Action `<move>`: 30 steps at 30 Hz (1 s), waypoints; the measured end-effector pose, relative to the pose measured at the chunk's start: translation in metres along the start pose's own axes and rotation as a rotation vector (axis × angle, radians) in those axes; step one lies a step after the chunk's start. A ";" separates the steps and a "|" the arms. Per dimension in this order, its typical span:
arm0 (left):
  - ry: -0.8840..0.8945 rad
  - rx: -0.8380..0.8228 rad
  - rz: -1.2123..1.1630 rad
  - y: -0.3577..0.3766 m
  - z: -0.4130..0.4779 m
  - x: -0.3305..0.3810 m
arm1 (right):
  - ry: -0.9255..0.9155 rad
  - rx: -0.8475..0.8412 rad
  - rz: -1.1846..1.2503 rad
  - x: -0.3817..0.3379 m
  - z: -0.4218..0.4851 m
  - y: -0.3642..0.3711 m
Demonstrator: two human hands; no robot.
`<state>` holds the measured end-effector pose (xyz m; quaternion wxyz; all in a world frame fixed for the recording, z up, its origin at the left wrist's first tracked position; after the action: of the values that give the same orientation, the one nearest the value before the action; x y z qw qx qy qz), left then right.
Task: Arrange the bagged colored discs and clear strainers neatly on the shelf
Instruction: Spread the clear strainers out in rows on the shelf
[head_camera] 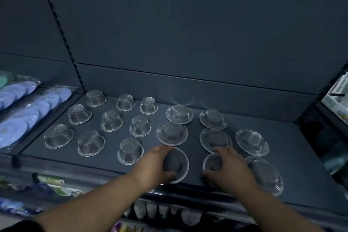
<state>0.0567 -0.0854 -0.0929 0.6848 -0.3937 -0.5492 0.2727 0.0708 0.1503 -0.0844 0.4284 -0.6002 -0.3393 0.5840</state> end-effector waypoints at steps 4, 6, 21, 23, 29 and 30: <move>0.019 0.059 -0.027 0.001 0.003 -0.001 | 0.028 0.087 0.058 -0.004 -0.007 0.000; 0.036 0.050 -0.063 -0.001 0.004 -0.003 | 0.035 0.118 0.100 -0.008 -0.008 -0.001; 0.137 -0.026 -0.017 0.002 0.011 -0.010 | 0.451 0.356 0.893 0.009 0.010 -0.027; 0.200 0.016 -0.026 0.004 0.014 -0.002 | 0.456 0.367 0.869 0.016 0.016 -0.028; 0.316 -0.077 -0.069 0.020 0.026 0.035 | 0.436 0.426 0.562 0.033 0.045 -0.056; 0.319 -0.105 -0.083 0.024 0.028 0.041 | 0.433 0.430 0.522 0.037 0.052 -0.062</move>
<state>0.0416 -0.0324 -0.0889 0.7524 -0.4440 -0.4631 0.1491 0.0281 0.2147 -0.0400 0.4432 -0.6721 0.0525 0.5909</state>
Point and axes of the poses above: each hand's wrist, its own z-axis towards the middle knuckle, its own y-axis out of the palm, x = y × z, the point moved 1 cm from there along z, towards the middle knuckle, and after that the axes turned 8 degrees about x, right-handed, at the moved point
